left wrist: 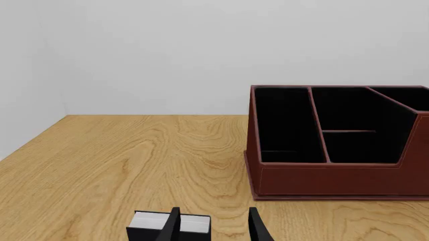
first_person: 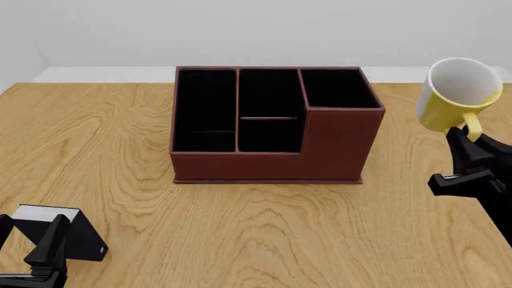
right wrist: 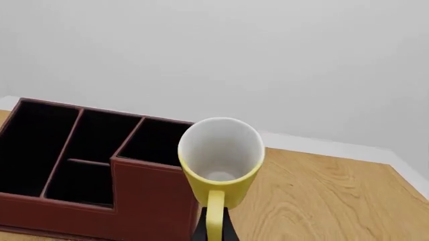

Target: Pick up the yellow and white mug and place it to the right of the caddy.

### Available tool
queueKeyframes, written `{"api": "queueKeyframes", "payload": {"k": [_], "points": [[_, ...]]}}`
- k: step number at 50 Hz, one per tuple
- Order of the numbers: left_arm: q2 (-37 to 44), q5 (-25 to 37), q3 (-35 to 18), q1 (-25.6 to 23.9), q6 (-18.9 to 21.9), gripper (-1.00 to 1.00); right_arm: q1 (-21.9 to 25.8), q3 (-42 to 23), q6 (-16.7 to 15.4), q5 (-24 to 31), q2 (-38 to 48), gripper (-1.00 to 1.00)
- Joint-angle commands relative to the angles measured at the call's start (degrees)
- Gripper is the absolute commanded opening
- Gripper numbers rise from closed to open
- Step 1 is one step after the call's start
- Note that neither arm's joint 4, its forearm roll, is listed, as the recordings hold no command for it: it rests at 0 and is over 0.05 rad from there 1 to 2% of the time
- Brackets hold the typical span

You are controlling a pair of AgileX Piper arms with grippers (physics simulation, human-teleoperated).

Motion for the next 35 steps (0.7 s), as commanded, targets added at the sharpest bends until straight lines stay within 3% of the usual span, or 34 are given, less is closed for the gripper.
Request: {"api": "queueKeyframes", "payload": {"k": [1, 35], "points": [[0.0, 0.0, 0.0, 0.0, 0.0, 1.0, -0.51, 1.02, 0.34, -2.96, 2.74, -1.0], [0.0, 0.0, 0.0, 0.0, 0.0, 1.0, -1.86, 3.13, -0.14, -10.26, 10.16, -1.0]]}}
